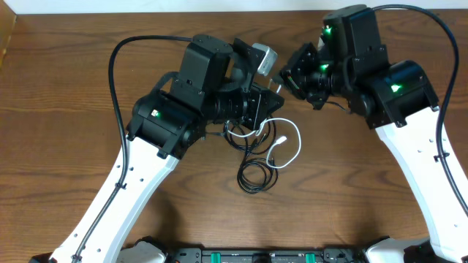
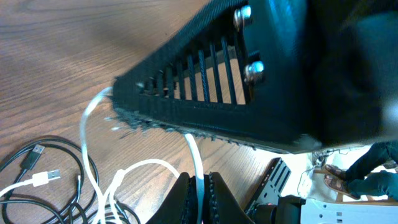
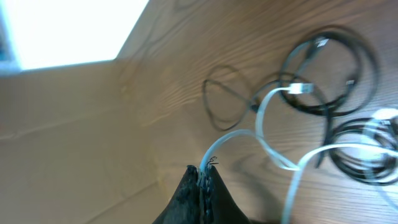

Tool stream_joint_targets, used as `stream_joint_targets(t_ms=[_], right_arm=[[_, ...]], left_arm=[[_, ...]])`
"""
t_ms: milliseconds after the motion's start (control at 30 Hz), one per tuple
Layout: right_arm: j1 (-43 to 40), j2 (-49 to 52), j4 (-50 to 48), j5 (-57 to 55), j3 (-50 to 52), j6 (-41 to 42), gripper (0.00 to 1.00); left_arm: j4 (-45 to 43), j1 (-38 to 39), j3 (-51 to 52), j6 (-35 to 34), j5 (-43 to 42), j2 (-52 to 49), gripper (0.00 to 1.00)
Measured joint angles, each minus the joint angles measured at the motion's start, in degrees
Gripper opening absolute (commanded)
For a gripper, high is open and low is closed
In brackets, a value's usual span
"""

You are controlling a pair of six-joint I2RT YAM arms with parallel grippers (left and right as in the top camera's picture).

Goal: Untangle cables

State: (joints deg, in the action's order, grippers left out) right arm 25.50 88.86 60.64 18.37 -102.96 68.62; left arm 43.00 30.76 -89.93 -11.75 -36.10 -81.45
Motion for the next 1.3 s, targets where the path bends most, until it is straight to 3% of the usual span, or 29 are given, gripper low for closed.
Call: stream_joint_targets(t_ms=[133, 233, 433, 600, 733, 1033, 1300], right_arm=[[0.3, 0.0, 2.9, -5.6, 0.0, -1.1, 0.09], [0.2, 0.0, 5.2, -10.5, 0.0, -2.8, 0.02], [0.2, 0.0, 7.7, -17.4, 0.0, -5.0, 0.02], [0.2, 0.0, 8.0, -19.2, 0.0, -6.3, 0.47], [0.2, 0.0, 9.8, -19.7, 0.0, -8.1, 0.77], [0.2, 0.0, 19.2, -20.2, -0.1, -14.6, 0.86], [0.2, 0.0, 21.3, -20.3, -0.1, -17.0, 0.88]], left_arm=[[0.0, 0.0, 0.0, -0.3, 0.3, 0.0, 0.07], [0.0, 0.0, 0.0, -1.7, 1.4, 0.0, 0.07], [0.0, 0.0, 0.0, -3.1, 2.2, 0.0, 0.07], [-0.5, 0.0, 0.0, -3.4, 2.4, 0.0, 0.07], [-4.5, -0.2, 0.0, -6.1, 2.6, 0.0, 0.08], [-12.5, -3.5, 0.0, -12.9, 3.0, 0.0, 0.08], [-15.5, -18.2, -3.5, -15.5, 4.6, -0.5, 0.08]])
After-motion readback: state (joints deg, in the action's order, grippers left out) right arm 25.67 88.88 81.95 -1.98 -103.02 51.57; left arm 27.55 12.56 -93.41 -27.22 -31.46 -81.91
